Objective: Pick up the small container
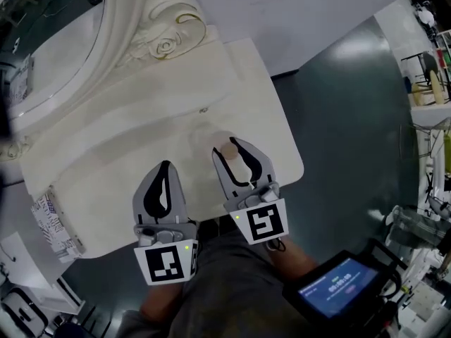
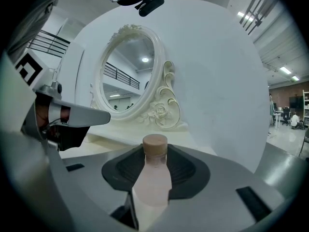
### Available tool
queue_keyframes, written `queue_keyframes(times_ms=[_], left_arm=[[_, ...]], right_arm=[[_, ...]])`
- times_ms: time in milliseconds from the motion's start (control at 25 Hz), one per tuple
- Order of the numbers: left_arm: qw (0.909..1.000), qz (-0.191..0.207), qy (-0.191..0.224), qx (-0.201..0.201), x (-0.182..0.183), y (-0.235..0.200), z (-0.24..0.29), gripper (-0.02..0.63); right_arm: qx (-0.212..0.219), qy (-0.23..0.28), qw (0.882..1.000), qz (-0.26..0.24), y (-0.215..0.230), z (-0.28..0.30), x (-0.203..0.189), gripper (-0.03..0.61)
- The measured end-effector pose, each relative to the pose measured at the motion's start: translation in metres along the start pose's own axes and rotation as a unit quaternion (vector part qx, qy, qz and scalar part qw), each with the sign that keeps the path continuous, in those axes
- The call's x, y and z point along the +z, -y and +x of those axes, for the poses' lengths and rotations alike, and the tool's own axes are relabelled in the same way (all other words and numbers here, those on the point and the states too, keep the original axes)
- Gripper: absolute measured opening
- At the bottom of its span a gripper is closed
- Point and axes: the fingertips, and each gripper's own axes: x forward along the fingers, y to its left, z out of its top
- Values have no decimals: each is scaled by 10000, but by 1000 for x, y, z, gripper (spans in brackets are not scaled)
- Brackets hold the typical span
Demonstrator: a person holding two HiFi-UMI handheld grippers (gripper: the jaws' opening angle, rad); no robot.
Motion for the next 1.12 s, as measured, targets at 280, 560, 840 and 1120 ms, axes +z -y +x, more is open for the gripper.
queue_keyframes(times_ms=[280,560,840,1120], left_arm=[[9990,176,407,44,33,3,-14,15],[9967,292,724,212,62,-11,-27,15],[9944,348,981,157,81,-10,-41,15],[9936,374,1054,137,84,-12,-47,15]], right_arm=[[-23,395,9990,-186,0,-17,45,144],[-46,729,9964,-425,-7,-30,85,144],[-106,955,9938,-561,-16,-44,109,144],[-134,940,9937,-599,-20,-47,107,144]])
